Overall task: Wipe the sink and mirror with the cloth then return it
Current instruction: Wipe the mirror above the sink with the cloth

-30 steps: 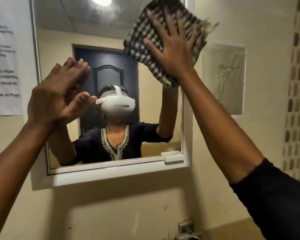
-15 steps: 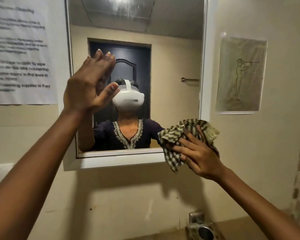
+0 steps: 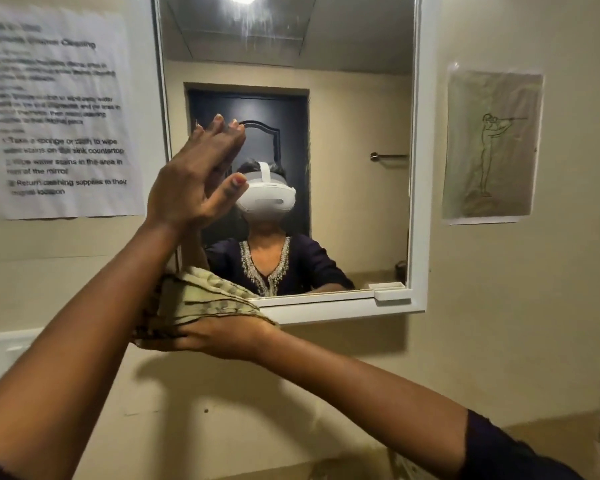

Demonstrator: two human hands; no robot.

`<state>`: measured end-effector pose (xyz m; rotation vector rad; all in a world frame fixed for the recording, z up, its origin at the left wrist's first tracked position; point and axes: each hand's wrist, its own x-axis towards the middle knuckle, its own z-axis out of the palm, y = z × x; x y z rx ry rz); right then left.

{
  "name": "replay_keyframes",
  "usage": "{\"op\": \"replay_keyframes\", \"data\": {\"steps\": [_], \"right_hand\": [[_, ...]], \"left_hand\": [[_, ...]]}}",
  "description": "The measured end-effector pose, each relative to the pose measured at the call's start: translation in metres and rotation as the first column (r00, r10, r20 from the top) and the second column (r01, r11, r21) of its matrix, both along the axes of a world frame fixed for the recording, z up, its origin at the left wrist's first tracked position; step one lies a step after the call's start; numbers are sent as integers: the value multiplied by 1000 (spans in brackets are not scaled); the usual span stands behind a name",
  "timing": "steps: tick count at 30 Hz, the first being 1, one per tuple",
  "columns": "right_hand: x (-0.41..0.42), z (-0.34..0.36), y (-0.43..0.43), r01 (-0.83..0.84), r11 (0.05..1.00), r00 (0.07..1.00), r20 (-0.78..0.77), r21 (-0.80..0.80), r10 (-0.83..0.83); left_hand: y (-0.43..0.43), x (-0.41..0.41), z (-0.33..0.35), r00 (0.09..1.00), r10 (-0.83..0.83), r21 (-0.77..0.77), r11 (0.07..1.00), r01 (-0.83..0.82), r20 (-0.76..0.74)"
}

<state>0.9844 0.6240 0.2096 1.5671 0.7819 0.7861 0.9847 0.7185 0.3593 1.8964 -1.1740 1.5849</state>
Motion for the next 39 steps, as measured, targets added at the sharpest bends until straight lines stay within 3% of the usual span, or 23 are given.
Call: {"op": "replay_keyframes", "data": {"steps": [2, 5, 8, 10, 13, 14, 15, 20, 24, 28, 33, 37, 39], "right_hand": [[-15, 3, -33, -91, 986, 990, -92, 138, 104], [-42, 4, -106, -175, 871, 963, -103, 460, 248], [-63, -5, -166, -95, 721, 994, 29, 686, 103], [-75, -9, -178, -78, 533, 997, 71, 843, 33], [-82, 4, -174, -156, 41, 987, 157, 987, -43], [-79, 14, -172, -208, -53, 973, 202, 977, -109], [-76, 27, -171, -271, -89, 949, 251, 958, -190], [-58, 139, -181, -448, -196, 859, 359, 872, -364], [-61, 195, -198, -544, -335, 839, 482, 770, -253], [-80, 135, -212, -430, -480, 895, 430, 764, -117], [-100, 5, -222, -124, -659, 985, 175, 742, 11], [-105, -41, -215, 25, -919, 979, 175, 394, 102], [-104, -49, -197, 31, -969, 966, 243, 245, 92]], "left_hand": [[1, 0, 0, 1000, 0, 4, 1000, 0, -2], [-2, -1, -1, 1000, 11, -2, 1000, -11, -7], [-6, 0, -3, 1000, 25, -22, 999, -25, -4], [-7, 0, -3, 1000, 28, -33, 999, -28, -1], [-6, 1, -3, 999, 41, -25, 999, -41, -8], [-5, 1, -3, 999, 44, -23, 999, -44, -6], [-5, 1, -4, 999, 43, -19, 999, -43, -2], [-7, 0, -3, 998, 49, -30, 998, -48, 26], [-7, 0, -5, 998, 56, -30, 998, -55, 23], [-9, 1, -5, 997, 72, -45, 997, -71, 22], [-9, 0, -6, 996, 87, -50, 995, -86, 13], [-9, -5, -6, 995, 99, -45, 994, -100, -11], [-9, -7, -5, 995, 97, -33, 995, -97, -16]]}}
